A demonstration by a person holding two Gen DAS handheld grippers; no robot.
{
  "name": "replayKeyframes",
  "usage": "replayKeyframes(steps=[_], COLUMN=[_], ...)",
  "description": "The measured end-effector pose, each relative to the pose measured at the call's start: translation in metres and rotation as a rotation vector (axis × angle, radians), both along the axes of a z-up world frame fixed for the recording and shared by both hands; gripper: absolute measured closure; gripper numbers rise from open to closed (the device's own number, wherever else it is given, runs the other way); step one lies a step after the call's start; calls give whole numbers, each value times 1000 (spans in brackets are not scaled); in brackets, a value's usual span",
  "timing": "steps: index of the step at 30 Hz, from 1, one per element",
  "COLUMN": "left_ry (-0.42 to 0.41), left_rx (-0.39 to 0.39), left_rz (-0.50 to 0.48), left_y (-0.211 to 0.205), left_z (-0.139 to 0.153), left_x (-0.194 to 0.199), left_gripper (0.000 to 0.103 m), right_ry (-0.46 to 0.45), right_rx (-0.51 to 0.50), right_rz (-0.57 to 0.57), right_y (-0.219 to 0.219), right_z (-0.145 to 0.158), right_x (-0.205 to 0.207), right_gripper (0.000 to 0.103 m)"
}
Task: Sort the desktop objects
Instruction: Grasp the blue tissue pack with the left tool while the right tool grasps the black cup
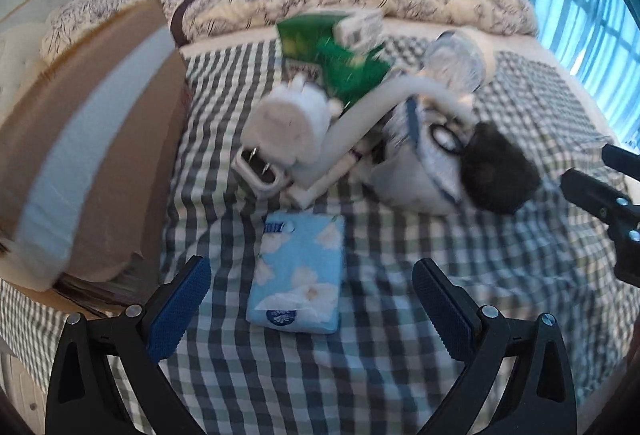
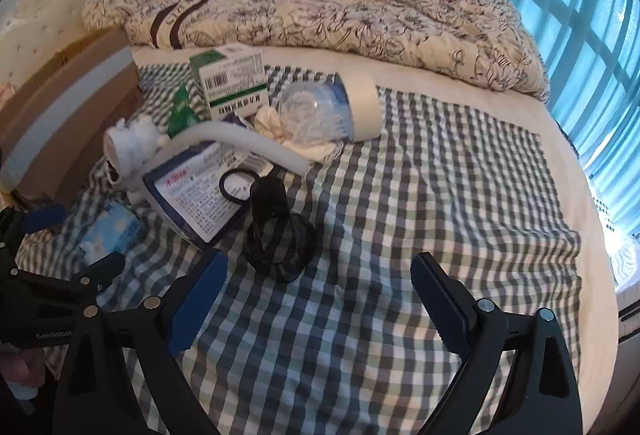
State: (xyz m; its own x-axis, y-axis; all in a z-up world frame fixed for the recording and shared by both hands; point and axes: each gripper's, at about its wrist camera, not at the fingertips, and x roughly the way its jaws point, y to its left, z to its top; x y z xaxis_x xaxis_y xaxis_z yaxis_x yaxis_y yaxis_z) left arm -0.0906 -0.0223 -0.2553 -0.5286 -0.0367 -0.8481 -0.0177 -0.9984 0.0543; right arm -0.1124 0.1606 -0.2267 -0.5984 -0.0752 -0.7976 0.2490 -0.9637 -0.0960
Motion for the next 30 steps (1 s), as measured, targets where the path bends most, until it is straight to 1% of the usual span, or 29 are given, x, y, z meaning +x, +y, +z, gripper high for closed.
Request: replayKeyframes(steps=[1, 5, 8, 12, 15, 17, 18, 20, 22, 23, 25, 27, 30], left_ry=[-12, -52, -70, -90, -95, -92, -93, -89, -75, -70, -67, -65, -50], left_rx=[3, 24, 47, 74, 96, 104, 108, 113, 110, 112, 122, 130, 121], left_rz=[-44, -20, -12, -10, -4, -8, -9, -9, -8, -6, 1, 5, 3], left_y=[-2, -12, -15, -15, -15, -14, -13, -12, -14, -15, -18, -20, -20], left_z=[-4, -18, -24, -30, -33, -33, -33, -32, -29, -28, -27, -26, -22], left_x=[-2, -10, -14, -21, -24, -26, -27, -27, -25, -24, -24, -26, -23], left_gripper=[0, 0, 5, 7, 12, 21, 25, 40, 47, 48, 48, 49, 49], right_ry=[-6, -23, -33, -29, -25, -17, -14, -16, -27, -30, -41, -39, -43], right_rx=[2, 10, 14, 22, 22, 13, 11, 16, 11, 6, -7, 3, -5], right_rz=[1, 9, 10, 1, -3, -7, -9, -12, -9, -8, -5, -11, -22], right_y=[-1, -7, -10, -14, -15, -15, -15, -17, -18, -19, -20, -23, -23], right_z=[-2, -19, -30, -40, -43, -45, -46, -48, -52, -52, -54, -55, -55], right_x=[-2, -8, -12, -20, -26, -29, -30, -33, -36, -37, -39, -39, -37], right_gripper=[10, 11, 11, 11, 11, 12, 14, 21, 29, 32, 47, 47, 49])
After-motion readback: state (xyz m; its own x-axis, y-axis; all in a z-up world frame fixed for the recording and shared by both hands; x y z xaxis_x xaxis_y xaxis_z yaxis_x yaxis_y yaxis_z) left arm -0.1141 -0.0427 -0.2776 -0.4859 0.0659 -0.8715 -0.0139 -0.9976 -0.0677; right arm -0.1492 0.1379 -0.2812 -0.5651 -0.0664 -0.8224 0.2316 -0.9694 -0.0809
